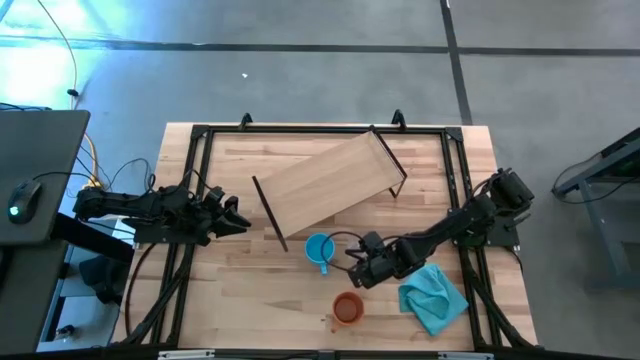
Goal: Stack small to large cups/mugs on shelf
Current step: Put the transparent mug on the shelf
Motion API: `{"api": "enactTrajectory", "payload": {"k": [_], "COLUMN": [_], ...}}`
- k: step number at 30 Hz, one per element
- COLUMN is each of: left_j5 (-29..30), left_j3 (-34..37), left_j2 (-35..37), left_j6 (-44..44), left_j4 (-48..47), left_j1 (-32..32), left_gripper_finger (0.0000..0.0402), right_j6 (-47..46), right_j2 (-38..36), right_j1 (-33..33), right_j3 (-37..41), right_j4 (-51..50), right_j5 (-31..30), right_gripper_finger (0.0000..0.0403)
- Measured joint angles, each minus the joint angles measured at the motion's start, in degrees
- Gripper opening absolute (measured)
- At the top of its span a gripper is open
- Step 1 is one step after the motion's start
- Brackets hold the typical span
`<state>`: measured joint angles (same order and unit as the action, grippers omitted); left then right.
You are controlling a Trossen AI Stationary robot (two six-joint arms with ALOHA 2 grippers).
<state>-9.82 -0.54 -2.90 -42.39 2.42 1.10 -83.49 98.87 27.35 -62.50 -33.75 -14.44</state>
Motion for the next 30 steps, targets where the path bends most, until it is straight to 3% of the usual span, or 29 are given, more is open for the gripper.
{"api": "enactTrajectory", "payload": {"k": [6, 23, 30], "left_j5": [0.0, -0.01, 0.0], "left_j3": [0.0, 0.01, 0.02], "left_j2": [-0.02, -0.02, -0.02], "left_j6": [0.0, 0.1, 0.09], "left_j4": [0.0, 0.0, 0.0], "left_j1": [0.0, 0.0, 0.0], "left_gripper_finger": [0.0124, 0.0124, 0.0124], "right_j6": [0.14, 2.43, 3.48], "right_j2": [0.0, 0.0, -0.02], "right_j1": [-0.11, -0.11, -0.54], "right_j3": [0.0, -0.96, -6.3], "right_j4": [-0.93, -1.78, -12.23], "right_j5": [0.0, -0.91, -2.56], "right_gripper_finger": [0.011, 0.0006, 0.0004]}}
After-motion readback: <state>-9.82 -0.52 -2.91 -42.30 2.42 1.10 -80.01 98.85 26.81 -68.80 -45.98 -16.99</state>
